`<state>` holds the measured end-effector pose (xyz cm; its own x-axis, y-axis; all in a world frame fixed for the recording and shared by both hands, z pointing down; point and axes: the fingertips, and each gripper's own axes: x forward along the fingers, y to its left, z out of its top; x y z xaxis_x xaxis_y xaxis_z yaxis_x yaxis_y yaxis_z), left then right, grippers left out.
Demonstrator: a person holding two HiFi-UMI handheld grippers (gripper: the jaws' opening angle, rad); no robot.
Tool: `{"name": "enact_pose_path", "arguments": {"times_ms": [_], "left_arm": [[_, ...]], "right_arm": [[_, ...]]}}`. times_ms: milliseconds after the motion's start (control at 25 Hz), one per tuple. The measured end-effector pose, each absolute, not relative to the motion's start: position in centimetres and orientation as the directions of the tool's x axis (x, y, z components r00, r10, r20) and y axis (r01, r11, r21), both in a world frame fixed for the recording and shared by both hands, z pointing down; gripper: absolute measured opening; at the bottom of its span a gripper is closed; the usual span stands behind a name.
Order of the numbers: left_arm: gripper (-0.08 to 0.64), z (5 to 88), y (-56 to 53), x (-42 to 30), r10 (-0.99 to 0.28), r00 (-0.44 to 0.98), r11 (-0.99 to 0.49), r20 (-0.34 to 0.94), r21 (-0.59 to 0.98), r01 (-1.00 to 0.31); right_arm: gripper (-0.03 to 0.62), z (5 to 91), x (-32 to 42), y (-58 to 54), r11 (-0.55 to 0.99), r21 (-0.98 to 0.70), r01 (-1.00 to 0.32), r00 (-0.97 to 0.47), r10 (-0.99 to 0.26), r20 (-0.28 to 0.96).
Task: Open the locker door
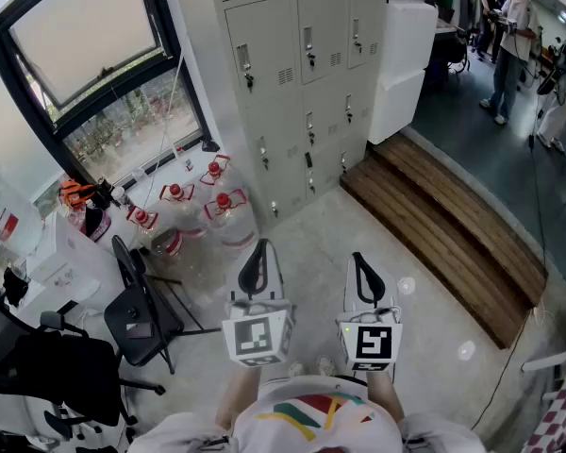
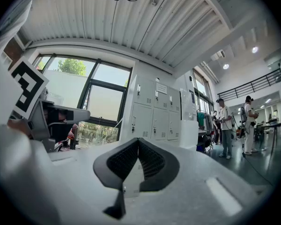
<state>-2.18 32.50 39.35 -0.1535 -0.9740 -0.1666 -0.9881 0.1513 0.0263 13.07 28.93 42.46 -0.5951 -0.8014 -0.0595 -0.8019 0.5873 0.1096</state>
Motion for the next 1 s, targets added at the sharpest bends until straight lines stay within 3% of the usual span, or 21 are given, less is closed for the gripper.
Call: {"name": "enact_pose_path", "arguments": {"times_ms": [360,1000], "left_arm": [[0.020,39.6,31.8,-1.5,-0.973,-0.168,0.165,-0.156,0.037,-0.986],[0.020,40.0,29.3,0.7,-0.954,-0.245,0.249,-0.175,-0.002,-0.969]], "right_arm": [[0.005,43.4,13.7,27.6,0.592,0.138,-0.794,-0.599,-0.800,-0.013],[0.005,44.8,16.1,22.9,0.645,0.093,-0.758,-0.651,-0.755,-0.071]]}}
